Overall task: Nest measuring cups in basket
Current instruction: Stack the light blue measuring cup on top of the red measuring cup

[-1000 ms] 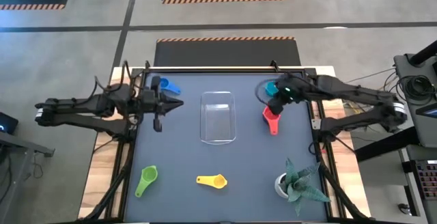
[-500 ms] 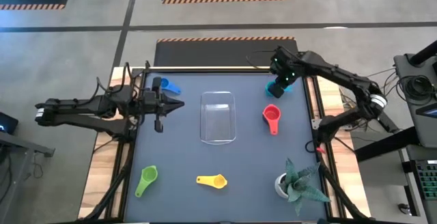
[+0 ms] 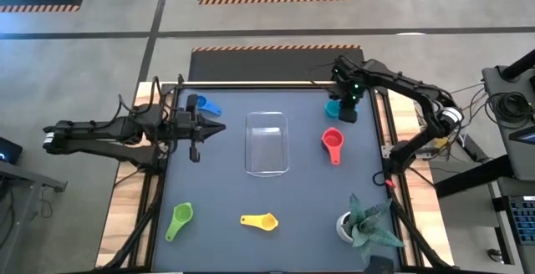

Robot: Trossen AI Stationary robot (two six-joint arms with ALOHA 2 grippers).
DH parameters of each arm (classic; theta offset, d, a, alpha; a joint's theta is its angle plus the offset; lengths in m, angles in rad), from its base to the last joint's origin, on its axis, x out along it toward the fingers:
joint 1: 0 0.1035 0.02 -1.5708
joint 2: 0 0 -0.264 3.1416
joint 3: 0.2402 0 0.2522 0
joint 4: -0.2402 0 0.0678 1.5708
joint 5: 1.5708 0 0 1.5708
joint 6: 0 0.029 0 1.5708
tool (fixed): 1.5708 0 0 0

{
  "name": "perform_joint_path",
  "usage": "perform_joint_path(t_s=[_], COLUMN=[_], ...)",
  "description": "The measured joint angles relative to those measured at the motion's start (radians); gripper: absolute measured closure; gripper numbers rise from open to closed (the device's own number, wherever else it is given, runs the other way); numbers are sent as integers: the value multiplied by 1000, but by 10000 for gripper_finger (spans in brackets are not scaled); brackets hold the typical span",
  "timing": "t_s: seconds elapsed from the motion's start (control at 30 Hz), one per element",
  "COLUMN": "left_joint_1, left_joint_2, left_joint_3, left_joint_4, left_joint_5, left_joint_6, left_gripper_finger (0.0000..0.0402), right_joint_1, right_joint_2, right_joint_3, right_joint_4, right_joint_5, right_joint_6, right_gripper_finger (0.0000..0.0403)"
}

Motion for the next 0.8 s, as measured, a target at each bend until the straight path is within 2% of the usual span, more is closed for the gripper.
perform_joint_path(t_s=[0.1, 0.2, 0.4, 0.5, 0.63, 0.8], left_joint_1=[0, 0, 0, 0, 0, 0], left_joint_2=[0, 1, 1, 1, 1, 1], left_joint_3=[0, -1, -1, -1, -1, -1], left_joint_4=[0, 0, 0, 0, 0, 0], left_joint_5=[0, 0, 0, 0, 0, 0], left_joint_6=[0, 0, 1, 1, 1, 9], left_gripper_finger=[402, 402, 402, 402, 402, 402], right_joint_1=[1, 0, 1, 1, 1, 1], right_joint_2=[3, 3, 3, 3, 3, 3], right_joint_3=[-10, -20, -60, -93, -121, -159], right_joint_4=[1, 1, 57, 106, 153, 172], right_joint_5=[45, 67, 72, 100, 103, 92], right_joint_6=[-12, -40, -243, -306, -317, -333], right_gripper_finger=[378, 346, 262, 236, 224, 231])
